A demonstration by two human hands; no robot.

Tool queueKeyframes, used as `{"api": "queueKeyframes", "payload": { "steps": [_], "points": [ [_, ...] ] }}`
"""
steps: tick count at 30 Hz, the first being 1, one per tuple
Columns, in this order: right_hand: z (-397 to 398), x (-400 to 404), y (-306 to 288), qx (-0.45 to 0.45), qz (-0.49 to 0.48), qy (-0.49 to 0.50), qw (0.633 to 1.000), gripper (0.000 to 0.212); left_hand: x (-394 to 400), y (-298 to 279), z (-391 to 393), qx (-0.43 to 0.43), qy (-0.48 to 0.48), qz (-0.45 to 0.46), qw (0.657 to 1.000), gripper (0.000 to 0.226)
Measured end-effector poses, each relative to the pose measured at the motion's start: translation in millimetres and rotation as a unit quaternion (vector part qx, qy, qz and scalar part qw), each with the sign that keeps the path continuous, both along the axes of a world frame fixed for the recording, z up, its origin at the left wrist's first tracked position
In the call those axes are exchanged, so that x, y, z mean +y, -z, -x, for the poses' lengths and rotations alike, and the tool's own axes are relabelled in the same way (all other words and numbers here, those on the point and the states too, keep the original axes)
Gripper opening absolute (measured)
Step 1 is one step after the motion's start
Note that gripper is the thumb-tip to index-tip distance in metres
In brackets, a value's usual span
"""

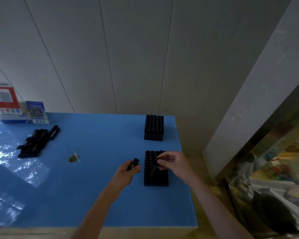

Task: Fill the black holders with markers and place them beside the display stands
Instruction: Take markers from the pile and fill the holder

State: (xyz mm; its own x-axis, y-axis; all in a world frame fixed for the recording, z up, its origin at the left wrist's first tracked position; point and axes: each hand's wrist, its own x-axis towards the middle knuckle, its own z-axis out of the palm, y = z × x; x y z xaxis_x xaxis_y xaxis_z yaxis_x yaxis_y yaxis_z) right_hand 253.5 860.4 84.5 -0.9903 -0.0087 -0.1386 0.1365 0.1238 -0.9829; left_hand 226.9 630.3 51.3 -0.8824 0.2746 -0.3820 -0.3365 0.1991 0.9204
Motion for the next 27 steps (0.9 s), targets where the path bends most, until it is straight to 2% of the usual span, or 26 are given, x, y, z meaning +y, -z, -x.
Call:
{"api": "queueKeyframes", "payload": {
  "steps": [4, 8, 13, 19, 27],
  "points": [
    [0.2, 10.6, 7.1, 0.009, -0.094, 0.017, 0.995, 0.013, -12.0, 0.5, 3.6, 0.015, -0.002, 0.023, 1.000, 0.015],
    [-1.1, 16.5, 16.9, 0.028, -0.212, 0.020, 0.977, 0.013, -22.0, 4.5, 10.2, 0.038, 0.001, 0.050, 0.998, 0.013],
    [-1.1, 17.3, 29.6, 0.050, -0.303, -0.002, 0.952, 0.016, -30.8, 10.1, 15.7, 0.044, 0.000, 0.062, 0.997, 0.017],
    [-0.7, 13.5, 50.7, 0.069, -0.356, -0.004, 0.932, 0.017, -32.7, 8.8, 14.8, 0.054, 0.000, 0.075, 0.996, 0.014],
    [-2.8, 7.8, 58.7, 0.077, -0.366, -0.010, 0.927, 0.011, -38.0, 11.7, 12.6, 0.049, -0.012, 0.066, 0.997, 0.011]
  ]
}}
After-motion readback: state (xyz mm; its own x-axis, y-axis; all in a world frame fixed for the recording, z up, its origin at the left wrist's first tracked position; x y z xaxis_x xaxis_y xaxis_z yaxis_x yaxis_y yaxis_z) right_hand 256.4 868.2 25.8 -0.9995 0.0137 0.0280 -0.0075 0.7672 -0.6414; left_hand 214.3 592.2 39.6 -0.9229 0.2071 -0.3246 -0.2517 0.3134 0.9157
